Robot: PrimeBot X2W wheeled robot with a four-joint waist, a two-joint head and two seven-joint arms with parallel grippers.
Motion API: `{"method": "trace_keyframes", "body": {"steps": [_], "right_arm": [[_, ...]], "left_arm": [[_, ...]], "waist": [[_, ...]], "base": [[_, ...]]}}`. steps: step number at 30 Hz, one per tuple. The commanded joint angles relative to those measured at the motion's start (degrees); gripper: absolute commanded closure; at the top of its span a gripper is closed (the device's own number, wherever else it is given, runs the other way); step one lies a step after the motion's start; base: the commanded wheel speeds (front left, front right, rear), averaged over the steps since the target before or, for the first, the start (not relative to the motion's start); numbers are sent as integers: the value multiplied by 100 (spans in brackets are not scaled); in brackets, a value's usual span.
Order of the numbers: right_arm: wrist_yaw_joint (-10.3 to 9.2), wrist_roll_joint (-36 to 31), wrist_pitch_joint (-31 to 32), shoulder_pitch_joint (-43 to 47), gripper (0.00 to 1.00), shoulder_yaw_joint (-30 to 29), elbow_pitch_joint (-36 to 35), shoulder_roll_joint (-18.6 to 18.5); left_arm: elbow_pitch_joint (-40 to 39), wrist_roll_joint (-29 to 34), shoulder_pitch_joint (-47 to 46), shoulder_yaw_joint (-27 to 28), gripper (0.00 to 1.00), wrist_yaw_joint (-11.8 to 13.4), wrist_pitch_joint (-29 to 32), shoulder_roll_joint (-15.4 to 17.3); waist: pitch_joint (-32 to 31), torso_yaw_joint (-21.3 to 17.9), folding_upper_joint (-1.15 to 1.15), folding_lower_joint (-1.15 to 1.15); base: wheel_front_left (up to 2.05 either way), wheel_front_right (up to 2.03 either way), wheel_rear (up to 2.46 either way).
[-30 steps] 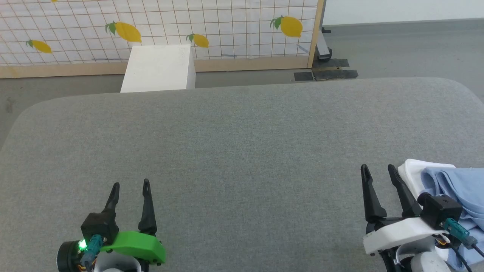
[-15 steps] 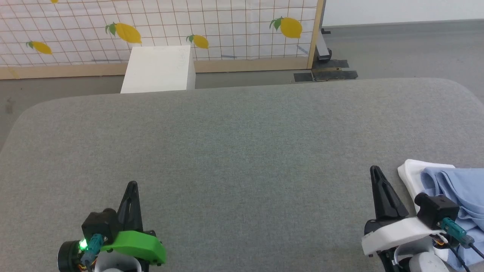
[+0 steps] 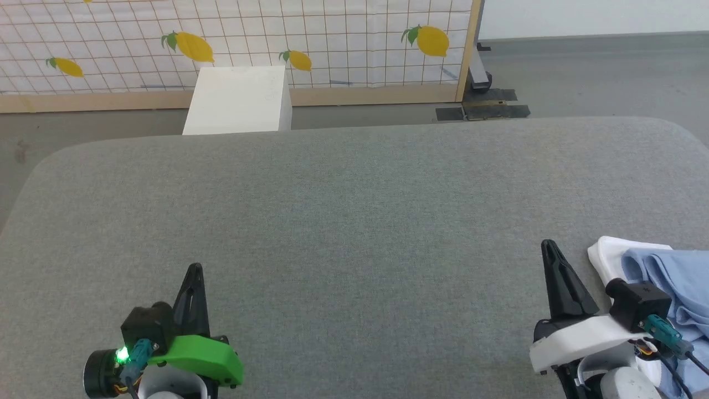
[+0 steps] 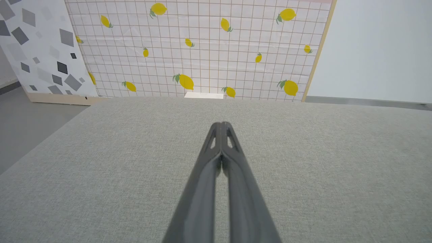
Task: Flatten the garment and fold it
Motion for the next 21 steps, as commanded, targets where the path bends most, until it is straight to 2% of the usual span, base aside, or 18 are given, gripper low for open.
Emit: {"method": "trace_keyframes", "body": {"steps": [1,21], "right_arm": [[-1,-79,38,58,100,-9,-62,1],[-3,-317,268,113,100,-26,-281,2]], "left_arm": [[-40,71,15,8,100,-25,26,-34],[-208,219,29,21,100,-54,252,-70]], "waist": [[0,9,0,0],[-2,111,0,0]], "base": [[0,0,0],[0,0,0]]}}
